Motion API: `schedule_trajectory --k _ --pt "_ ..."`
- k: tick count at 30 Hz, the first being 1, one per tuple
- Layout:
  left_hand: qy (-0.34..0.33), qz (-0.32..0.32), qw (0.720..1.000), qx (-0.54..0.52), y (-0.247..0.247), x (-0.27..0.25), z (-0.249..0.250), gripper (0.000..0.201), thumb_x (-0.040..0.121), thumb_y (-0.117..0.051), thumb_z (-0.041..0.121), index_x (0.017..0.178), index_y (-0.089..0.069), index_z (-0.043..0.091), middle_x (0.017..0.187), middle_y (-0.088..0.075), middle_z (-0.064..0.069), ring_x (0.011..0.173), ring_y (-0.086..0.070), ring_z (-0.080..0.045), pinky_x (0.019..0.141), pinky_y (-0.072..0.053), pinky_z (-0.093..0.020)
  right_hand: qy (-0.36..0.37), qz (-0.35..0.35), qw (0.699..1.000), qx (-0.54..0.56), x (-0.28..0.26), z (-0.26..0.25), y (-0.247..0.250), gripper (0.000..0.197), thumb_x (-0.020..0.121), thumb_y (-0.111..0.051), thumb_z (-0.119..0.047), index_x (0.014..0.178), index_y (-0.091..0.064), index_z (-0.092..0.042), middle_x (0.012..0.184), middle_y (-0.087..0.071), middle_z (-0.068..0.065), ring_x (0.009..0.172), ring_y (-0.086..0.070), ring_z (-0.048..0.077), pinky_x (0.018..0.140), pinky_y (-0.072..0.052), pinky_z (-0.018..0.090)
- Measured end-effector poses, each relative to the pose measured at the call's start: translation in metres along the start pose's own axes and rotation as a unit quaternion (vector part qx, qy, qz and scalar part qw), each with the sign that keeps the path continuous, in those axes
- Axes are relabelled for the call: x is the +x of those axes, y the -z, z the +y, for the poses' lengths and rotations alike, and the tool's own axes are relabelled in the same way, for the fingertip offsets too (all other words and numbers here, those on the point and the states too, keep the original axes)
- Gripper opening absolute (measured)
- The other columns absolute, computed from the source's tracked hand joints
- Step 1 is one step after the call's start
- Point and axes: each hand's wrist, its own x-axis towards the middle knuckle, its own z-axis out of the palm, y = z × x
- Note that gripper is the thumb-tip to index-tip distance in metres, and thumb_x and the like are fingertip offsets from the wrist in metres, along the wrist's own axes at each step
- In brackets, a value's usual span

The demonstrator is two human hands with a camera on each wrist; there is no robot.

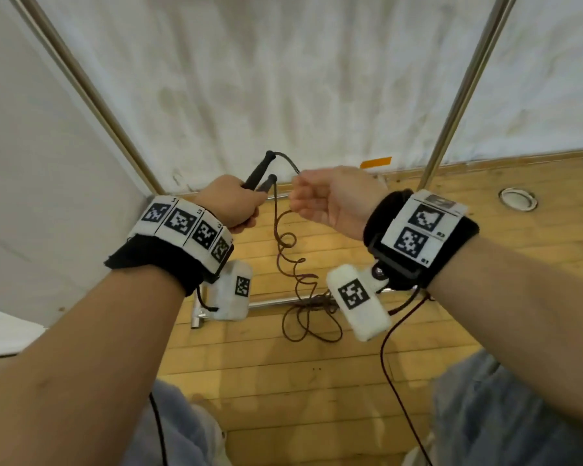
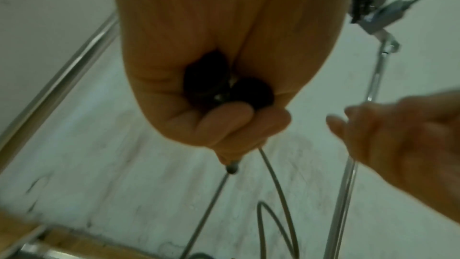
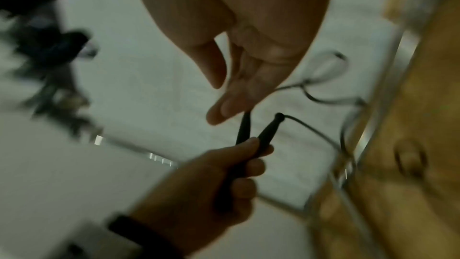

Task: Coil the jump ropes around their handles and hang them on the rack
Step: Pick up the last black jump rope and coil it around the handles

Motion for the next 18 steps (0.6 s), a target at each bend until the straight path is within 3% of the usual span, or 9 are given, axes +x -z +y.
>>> schedule_trajectory --k 1,3,5,6,8,10,12,15,18 --pt "-0.022 -0.014 0.999 0.021 0.000 0.002 -0.001 0.022 0.094 -0.057 0.028 0.082 -0.060 0.010 0.062 -0.057 0.001 0.038 -0.051 -0.004 0.041 -0.044 -0.016 0.075 0.028 0.991 -0.105 0.003 -0.001 0.000 0.011 0.092 -0.054 -0.011 0.099 -0.061 -0.005 0.078 -0.070 0.005 0.070 -0.069 0.014 0.064 -0.055 0.023" --pt "-0.077 -0.049 0.995 0.028 0.001 0.004 -0.004 0.014 0.092 -0.059 0.029 0.088 -0.064 0.017 0.064 -0.060 0.003 0.046 -0.053 -0.007 0.051 -0.047 -0.021 0.209 0.086 0.912 -0.342 0.008 -0.002 0.002 0.032 0.088 -0.058 -0.013 0.120 -0.055 -0.011 0.118 -0.061 0.004 0.106 -0.059 0.011 0.092 -0.044 0.020" --pt "-0.137 -0.088 0.986 0.021 0.004 0.000 -0.008 0.008 0.091 -0.062 0.029 0.087 -0.065 0.023 0.059 -0.060 0.008 0.049 -0.054 -0.005 0.057 -0.046 -0.023 0.219 0.068 0.850 -0.474 0.013 0.003 0.008 0.056 0.087 -0.061 -0.022 0.138 -0.039 -0.016 0.138 -0.043 0.001 0.123 -0.042 0.011 0.098 -0.027 0.015" --pt "-0.165 -0.103 0.981 0.025 0.007 -0.002 -0.010 0.007 0.090 -0.063 0.029 0.086 -0.066 0.025 0.057 -0.060 0.009 0.051 -0.054 -0.004 0.059 -0.046 -0.024 0.190 0.041 0.852 -0.486 0.013 0.006 0.011 0.054 0.088 -0.060 -0.028 0.136 -0.040 -0.017 0.131 -0.048 0.001 0.115 -0.047 0.010 0.093 -0.031 0.015" --pt "-0.201 -0.110 0.973 0.035 0.013 -0.005 -0.013 0.006 0.089 -0.064 0.028 0.084 -0.067 0.026 0.058 -0.061 0.010 0.054 -0.055 -0.003 0.062 -0.045 -0.023 0.159 0.012 0.881 -0.446 0.016 0.010 0.016 0.030 0.093 -0.053 -0.037 0.113 -0.057 -0.015 0.093 -0.061 -0.003 0.074 -0.053 0.005 0.067 -0.040 0.012" --pt "-0.218 -0.112 0.969 0.029 0.019 -0.008 -0.016 0.005 0.089 -0.064 0.027 0.086 -0.068 0.024 0.061 -0.062 0.008 0.058 -0.056 -0.005 0.065 -0.046 -0.024 0.168 0.024 0.895 -0.413 0.018 0.008 0.019 0.032 0.096 -0.044 -0.039 0.095 -0.064 -0.014 0.068 -0.062 -0.007 0.056 -0.049 0.005 0.053 -0.038 0.011" --pt "-0.228 -0.117 0.966 0.032 0.023 -0.008 -0.018 0.004 0.090 -0.063 0.026 0.089 -0.067 0.025 0.063 -0.064 0.006 0.060 -0.059 -0.006 0.066 -0.049 -0.022 0.158 0.012 0.894 -0.418 0.018 0.009 0.020 0.031 0.097 -0.040 -0.041 0.091 -0.062 -0.020 0.056 -0.057 -0.008 0.053 -0.053 0.005 0.058 -0.045 0.013" --pt "-0.224 -0.125 0.964 0.071 0.024 -0.008 -0.021 0.009 0.093 -0.059 0.027 0.095 -0.065 0.033 0.063 -0.066 0.009 0.057 -0.060 0.000 0.063 -0.048 -0.019 0.131 -0.053 0.910 -0.389 0.014 0.016 0.020 0.018 0.098 -0.045 -0.030 0.096 -0.057 -0.016 0.058 -0.046 -0.006 0.047 -0.053 0.009 0.071 -0.059 0.035" --pt "-0.210 -0.140 0.961 0.109 0.021 -0.009 -0.024 0.010 0.096 -0.054 0.030 0.091 -0.060 0.035 0.064 -0.065 0.009 0.058 -0.060 -0.002 0.062 -0.051 -0.023 0.125 -0.093 0.940 -0.305 0.009 0.008 0.019 0.009 0.095 -0.051 -0.014 0.098 -0.059 -0.016 0.053 -0.048 -0.009 0.044 -0.050 0.008 0.066 -0.058 0.033"
